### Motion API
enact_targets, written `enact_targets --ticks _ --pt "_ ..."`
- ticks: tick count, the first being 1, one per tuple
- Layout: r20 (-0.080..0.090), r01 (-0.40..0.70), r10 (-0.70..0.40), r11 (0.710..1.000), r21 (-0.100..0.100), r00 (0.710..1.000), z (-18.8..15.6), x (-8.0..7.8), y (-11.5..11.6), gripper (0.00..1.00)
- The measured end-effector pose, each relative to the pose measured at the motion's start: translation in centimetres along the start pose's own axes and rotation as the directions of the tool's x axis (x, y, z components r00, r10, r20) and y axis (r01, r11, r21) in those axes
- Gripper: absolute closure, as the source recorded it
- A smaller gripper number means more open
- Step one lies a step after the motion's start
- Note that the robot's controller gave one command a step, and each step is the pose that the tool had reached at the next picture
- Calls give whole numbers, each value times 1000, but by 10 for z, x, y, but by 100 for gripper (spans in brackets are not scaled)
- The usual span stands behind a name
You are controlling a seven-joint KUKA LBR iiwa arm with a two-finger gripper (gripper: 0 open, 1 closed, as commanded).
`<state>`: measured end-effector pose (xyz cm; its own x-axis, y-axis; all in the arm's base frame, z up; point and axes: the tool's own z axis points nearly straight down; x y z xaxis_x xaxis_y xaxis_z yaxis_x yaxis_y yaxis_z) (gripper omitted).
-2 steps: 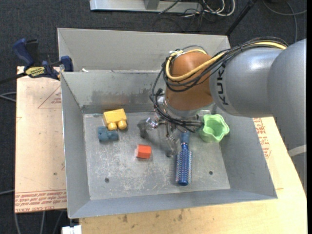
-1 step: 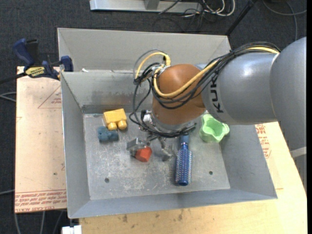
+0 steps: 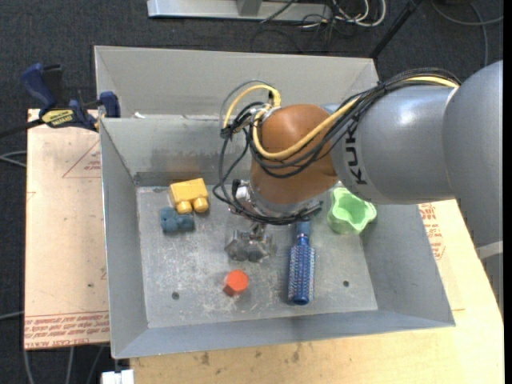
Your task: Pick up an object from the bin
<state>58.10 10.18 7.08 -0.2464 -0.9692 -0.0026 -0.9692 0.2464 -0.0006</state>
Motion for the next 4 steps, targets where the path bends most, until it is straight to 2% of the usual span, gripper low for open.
enact_targets --ticks 1,2,3,4 --pt "1 0 0 1000 -1 1000 1 0 0 0" --pt "-1 136 -136 991 -6 991 1 4 75 0" --pt "0 133 -133 991 0 991 0 4 72 100" --pt "1 83 -83 997 8 997 -133 35 70 100"
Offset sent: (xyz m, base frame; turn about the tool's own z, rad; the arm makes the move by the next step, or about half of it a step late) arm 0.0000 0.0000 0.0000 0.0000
